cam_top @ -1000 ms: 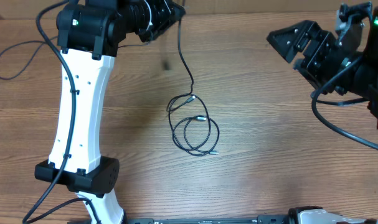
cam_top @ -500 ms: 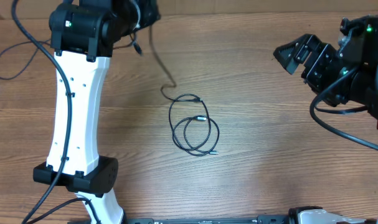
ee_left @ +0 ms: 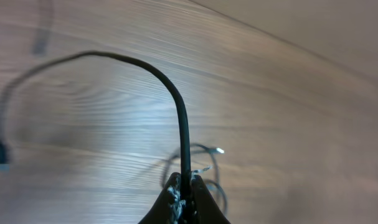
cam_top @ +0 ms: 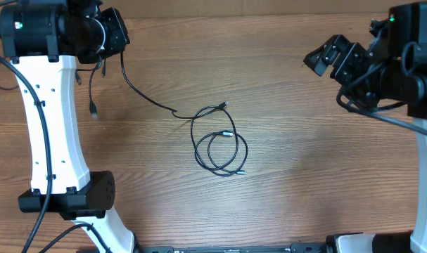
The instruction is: Untangle cables
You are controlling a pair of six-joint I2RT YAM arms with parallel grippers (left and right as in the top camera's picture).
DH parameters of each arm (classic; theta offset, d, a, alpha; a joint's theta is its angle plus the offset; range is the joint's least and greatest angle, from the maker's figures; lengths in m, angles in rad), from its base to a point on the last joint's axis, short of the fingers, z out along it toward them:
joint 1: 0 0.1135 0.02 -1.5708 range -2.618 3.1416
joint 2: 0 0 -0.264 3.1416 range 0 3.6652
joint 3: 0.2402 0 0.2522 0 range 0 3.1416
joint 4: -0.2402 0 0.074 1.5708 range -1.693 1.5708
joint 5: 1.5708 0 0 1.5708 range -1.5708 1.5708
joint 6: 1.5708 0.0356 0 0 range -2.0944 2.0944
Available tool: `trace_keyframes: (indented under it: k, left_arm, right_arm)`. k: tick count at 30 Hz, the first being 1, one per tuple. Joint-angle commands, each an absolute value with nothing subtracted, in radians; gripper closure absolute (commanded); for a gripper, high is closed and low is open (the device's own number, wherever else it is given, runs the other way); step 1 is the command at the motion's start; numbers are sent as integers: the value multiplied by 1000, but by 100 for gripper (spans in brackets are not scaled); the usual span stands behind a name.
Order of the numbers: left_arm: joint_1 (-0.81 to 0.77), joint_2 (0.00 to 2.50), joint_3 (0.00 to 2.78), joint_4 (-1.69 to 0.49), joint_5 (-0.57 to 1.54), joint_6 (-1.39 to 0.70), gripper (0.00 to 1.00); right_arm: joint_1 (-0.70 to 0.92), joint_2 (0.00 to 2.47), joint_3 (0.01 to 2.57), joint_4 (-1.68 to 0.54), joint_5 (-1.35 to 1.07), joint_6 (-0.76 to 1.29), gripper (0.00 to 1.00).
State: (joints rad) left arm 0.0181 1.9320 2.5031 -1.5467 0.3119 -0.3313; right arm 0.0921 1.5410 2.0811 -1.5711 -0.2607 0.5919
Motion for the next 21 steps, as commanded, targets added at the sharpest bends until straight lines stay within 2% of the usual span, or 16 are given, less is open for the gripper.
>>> trace_keyframes:
  k: [1,5,7,16,18,21]
  left_arm:
    - [15,1917,2522,-1549,521,-202,96]
    - [59,1917,2522,-1582,377,-331,96]
    - [91,1917,2522,-1604,387,-345,96]
    - [68,1917,2522,-1649,818,-54,96]
    - [50,1917,2522,-1645,799,-37,96]
    - [42,1917,2522,-1655,575,-143,96]
  right_arm:
    - [93,1558,2095,-1574,-304,512,0]
    - [93,1572,2094,-1598,-343,439,0]
    - [93,1573,2094,-1610,-345,420,0]
    - [187,1578,2094,-1544,-447,252,0]
    - [224,1584,2094,-1538,-447,253,0]
    - [284,1599,2094,-1538,-446,253,0]
